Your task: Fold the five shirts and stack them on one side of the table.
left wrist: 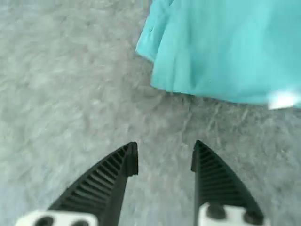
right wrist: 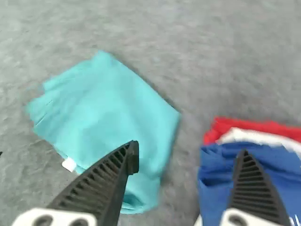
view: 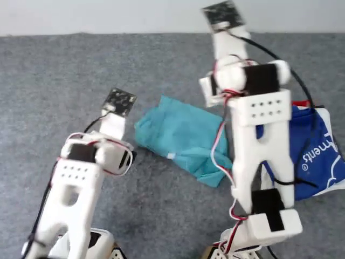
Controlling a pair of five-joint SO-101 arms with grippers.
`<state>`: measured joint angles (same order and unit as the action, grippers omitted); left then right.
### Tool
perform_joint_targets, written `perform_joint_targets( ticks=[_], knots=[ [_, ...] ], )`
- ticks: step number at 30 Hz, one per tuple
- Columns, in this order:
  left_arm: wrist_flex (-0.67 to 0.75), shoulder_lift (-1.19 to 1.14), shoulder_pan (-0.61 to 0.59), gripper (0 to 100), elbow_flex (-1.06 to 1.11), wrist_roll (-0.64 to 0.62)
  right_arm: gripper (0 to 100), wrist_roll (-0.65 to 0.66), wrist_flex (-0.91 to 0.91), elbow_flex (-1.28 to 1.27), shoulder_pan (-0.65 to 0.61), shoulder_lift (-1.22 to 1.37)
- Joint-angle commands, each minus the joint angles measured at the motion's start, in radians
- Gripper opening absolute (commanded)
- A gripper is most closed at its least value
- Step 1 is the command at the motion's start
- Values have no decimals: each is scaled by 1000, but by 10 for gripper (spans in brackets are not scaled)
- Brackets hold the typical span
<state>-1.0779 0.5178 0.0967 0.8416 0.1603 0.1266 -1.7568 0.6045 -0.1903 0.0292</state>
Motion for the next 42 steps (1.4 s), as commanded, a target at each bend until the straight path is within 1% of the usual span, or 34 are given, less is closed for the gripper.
perform_joint_targets(
  ticks=[1,4,7,9,11,15,19,20,23,26,30,33,35,39,40,42],
  knots=[
    [95,-166,61,198,-74,-14,303,31,-38,-100,45,-77],
    [110,-305,114,197,-194,-97,303,46,-36,-247,45,-101],
    [106,-433,97,196,-311,-149,300,43,8,-381,8,-108],
    [81,-496,46,196,-360,-166,299,43,54,-436,-33,-111],
    [14,-528,-41,196,-430,-176,299,43,87,-450,-96,-104],
    [-213,-526,-232,198,-602,-175,299,43,180,-450,-228,-73],
    [-422,-528,-339,198,-719,-173,299,44,277,-448,-358,8],
    [-448,-531,-359,198,-730,-173,299,44,294,-448,-394,33],
    [-462,-532,-411,198,-728,-173,299,43,337,-446,-486,116],
    [-463,-532,-442,198,-728,-173,298,43,392,-446,-541,183],
    [-463,-532,-443,198,-728,-173,298,43,438,-446,-576,252],
    [-463,-532,-442,198,-728,-173,296,43,472,-446,-578,291],
    [-463,-532,-442,198,-728,-173,262,43,501,-446,-570,317],
    [-463,-532,-442,198,-728,-173,150,43,550,-446,-536,364],
    [-465,-532,-442,198,-728,-173,132,43,562,-446,-521,374],
    [-483,-532,-442,198,-728,-173,136,43,581,-446,-495,390]
  ],
)
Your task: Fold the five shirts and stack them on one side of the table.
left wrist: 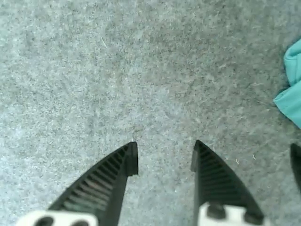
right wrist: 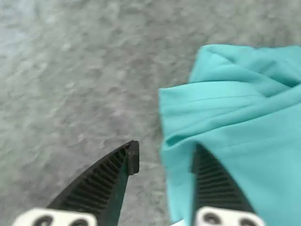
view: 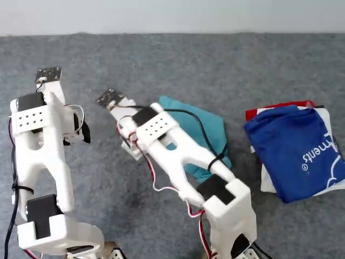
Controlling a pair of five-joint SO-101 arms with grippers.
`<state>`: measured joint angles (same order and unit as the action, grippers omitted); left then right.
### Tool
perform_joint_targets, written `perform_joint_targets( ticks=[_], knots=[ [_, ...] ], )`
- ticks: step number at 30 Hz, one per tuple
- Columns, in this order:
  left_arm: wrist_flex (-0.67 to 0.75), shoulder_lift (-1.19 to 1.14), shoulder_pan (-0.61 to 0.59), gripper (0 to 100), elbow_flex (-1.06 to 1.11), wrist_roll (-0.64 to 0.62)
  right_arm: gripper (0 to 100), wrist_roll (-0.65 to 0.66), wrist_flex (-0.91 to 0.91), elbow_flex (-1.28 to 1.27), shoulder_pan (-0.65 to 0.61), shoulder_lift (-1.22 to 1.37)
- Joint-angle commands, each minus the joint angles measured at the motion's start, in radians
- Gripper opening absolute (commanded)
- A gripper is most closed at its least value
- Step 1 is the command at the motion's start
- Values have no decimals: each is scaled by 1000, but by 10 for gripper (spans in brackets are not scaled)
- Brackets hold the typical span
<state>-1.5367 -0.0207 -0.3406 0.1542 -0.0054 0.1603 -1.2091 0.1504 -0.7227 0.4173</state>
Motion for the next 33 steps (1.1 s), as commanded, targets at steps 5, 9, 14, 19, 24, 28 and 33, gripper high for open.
perform_joint_targets(
  ticks=[5,9,14,19,24,28,33],
  knots=[
    [-32,6,-5,198,-41,-8,142,9,38,8,93,36],
    [-32,6,-5,198,-41,-8,139,15,38,8,102,45],
    [-32,6,-5,198,-41,-8,102,18,45,8,102,39],
    [-32,6,-5,198,-41,-8,27,18,79,6,131,47],
    [-32,6,-3,198,-41,-8,9,66,77,9,202,36],
    [-32,6,-3,198,-41,-8,9,69,-4,81,234,2],
    [-32,6,3,198,-41,-8,9,66,-148,290,232,-102]
  ],
)
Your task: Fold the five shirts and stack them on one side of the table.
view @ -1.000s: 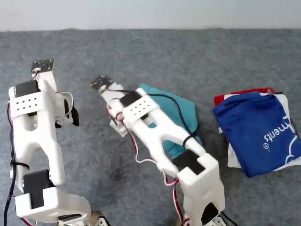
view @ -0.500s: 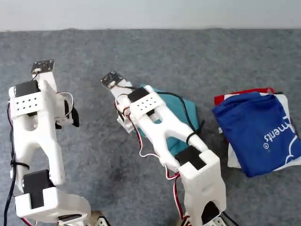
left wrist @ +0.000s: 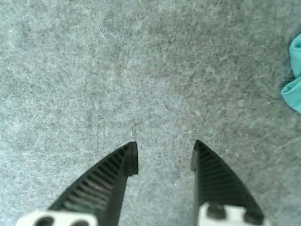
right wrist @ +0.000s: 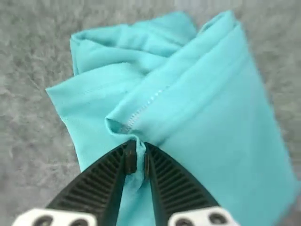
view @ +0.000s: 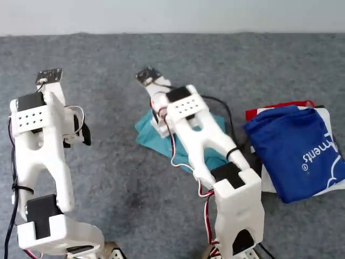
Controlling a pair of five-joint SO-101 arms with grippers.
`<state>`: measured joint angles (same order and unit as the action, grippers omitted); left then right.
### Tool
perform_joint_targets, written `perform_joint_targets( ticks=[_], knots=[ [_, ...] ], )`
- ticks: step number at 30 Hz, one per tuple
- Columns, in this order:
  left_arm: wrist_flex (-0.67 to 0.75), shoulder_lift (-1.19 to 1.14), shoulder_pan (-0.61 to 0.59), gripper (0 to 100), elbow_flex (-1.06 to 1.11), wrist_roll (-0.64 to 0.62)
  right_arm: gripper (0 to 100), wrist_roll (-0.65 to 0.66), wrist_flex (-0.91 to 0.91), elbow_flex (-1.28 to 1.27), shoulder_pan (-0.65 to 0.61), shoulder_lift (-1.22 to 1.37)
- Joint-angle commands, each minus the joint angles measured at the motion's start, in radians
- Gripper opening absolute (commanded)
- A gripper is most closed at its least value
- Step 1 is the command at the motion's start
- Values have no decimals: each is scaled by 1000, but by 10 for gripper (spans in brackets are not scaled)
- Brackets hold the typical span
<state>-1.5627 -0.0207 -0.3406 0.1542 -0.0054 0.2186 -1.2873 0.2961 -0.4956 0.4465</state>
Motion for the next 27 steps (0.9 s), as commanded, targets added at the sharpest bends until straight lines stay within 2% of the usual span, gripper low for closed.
perform_joint_targets(
  ticks=[1,7,15,21,27],
  knots=[
    [-8,6,11,198,-39,-8,9,8,-96,190,4,-157],
    [-18,5,147,198,18,-6,9,6,-199,459,-2,-291],
    [-17,5,341,198,91,-6,9,2,-217,795,-153,-331],
    [-11,5,411,198,119,-5,9,3,-226,1000,-176,-331],
    [126,5,411,198,120,-12,9,3,-294,1037,-173,-338]
  ],
)
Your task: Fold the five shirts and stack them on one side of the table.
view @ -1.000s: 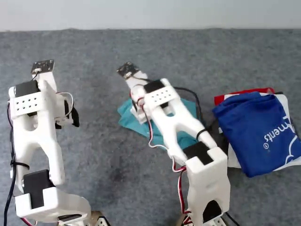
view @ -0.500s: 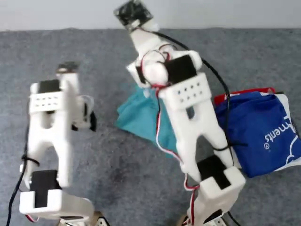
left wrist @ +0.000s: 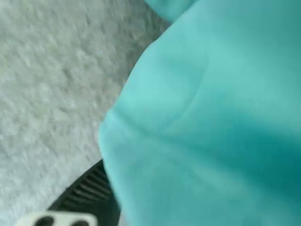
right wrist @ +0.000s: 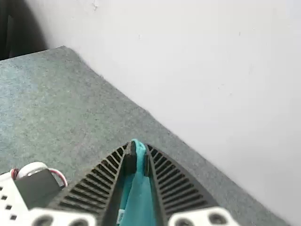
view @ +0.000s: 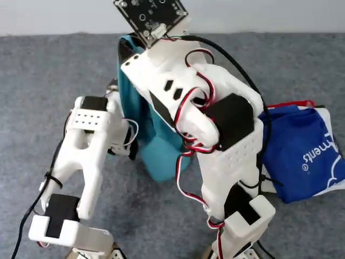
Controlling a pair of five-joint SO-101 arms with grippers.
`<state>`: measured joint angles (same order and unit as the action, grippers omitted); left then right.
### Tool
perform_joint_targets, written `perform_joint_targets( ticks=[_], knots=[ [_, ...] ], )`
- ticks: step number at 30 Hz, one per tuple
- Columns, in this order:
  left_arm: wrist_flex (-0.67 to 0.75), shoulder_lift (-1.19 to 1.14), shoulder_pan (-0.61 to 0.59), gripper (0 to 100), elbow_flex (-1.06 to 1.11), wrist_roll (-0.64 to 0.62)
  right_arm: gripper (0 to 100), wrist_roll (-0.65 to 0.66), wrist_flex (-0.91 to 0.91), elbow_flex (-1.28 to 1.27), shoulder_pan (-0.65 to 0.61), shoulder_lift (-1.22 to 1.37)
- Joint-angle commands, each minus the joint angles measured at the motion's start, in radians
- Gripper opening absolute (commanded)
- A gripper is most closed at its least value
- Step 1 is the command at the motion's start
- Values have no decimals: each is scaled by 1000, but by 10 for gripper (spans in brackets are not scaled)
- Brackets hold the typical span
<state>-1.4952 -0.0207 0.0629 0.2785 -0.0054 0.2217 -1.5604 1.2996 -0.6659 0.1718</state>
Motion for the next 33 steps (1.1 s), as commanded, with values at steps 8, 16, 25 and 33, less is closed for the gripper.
perform_joint_targets(
  ticks=[8,16,25,33],
  knots=[
    [241,12,-97,196,-7,-86,9,-8,-209,28,133,-50],
    [120,14,-138,197,-4,-2,9,-9,-232,-273,549,16],
    [-152,5,80,200,-1,316,9,-11,-231,-477,625,30],
    [-140,3,307,232,5,358,9,-11,-217,-485,630,35]
  ],
)
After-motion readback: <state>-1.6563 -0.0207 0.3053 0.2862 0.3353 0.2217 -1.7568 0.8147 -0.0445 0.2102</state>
